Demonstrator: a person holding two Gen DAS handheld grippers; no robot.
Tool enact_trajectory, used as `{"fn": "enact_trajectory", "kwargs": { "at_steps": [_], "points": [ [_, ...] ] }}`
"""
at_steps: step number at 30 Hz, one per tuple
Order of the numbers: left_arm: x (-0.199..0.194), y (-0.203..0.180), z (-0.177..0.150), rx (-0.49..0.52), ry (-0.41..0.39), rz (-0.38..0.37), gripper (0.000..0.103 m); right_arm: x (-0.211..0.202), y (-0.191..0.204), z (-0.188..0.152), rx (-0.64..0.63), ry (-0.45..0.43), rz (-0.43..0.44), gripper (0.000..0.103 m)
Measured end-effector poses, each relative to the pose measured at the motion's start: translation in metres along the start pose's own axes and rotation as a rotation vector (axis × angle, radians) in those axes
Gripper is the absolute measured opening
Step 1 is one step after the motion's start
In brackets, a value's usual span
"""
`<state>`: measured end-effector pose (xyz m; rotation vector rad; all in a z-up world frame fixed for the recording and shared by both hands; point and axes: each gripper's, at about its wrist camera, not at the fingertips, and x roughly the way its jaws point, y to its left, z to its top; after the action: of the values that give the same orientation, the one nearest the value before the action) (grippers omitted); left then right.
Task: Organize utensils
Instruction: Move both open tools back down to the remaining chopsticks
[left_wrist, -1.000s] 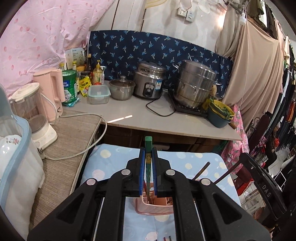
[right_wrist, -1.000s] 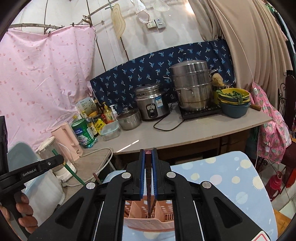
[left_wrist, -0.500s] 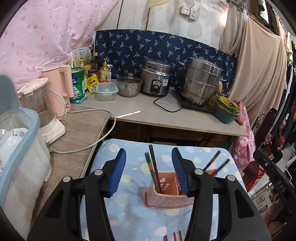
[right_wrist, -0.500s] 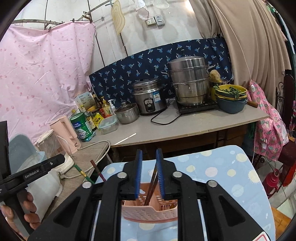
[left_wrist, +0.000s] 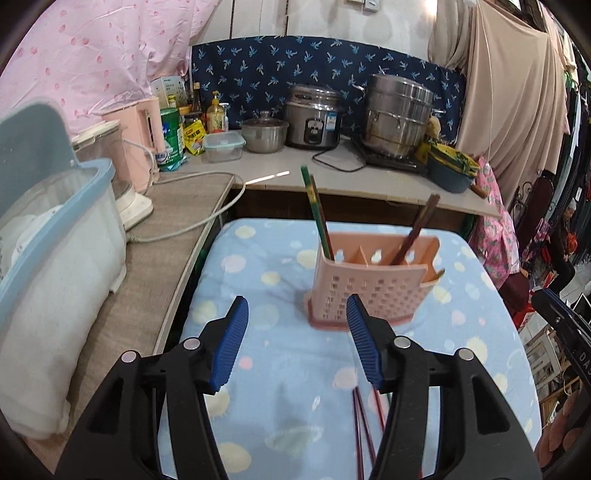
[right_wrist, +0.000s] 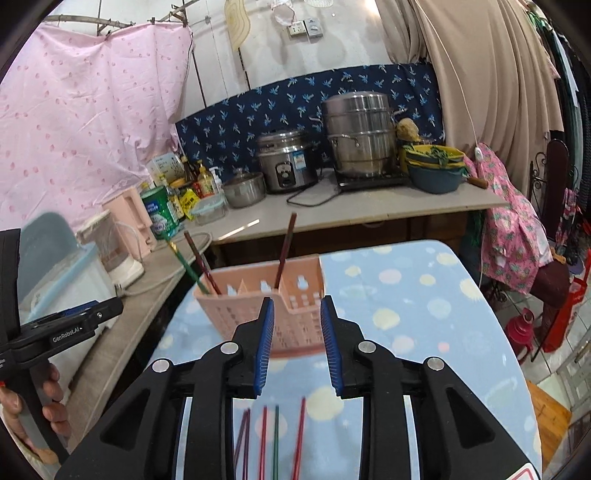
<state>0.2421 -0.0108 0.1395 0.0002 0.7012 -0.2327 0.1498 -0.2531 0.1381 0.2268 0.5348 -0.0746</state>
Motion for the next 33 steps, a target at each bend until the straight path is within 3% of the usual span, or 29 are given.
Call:
{"fn": "enact_trajectory", "kwargs": {
  "at_steps": [10,19,33],
  "points": [
    [-0.012,-0.010,-0.066,0.049,0.051,0.043,0.053,-0.023,-0.003,-0.064,-0.034,0.089,-0.025,0.026],
    [-0.007,-0.016,-0.135,0.060,0.164,0.052,0.053,-0.029,-0.001,-0.132,-0.036,0.204,-0.006,0.026],
    [-0.002,-0.020,-0.194,0.046,0.254,0.048,0.053,-0.017,0.006,-0.208,-0.030,0.333,0.011,0.025]
  ]
}}
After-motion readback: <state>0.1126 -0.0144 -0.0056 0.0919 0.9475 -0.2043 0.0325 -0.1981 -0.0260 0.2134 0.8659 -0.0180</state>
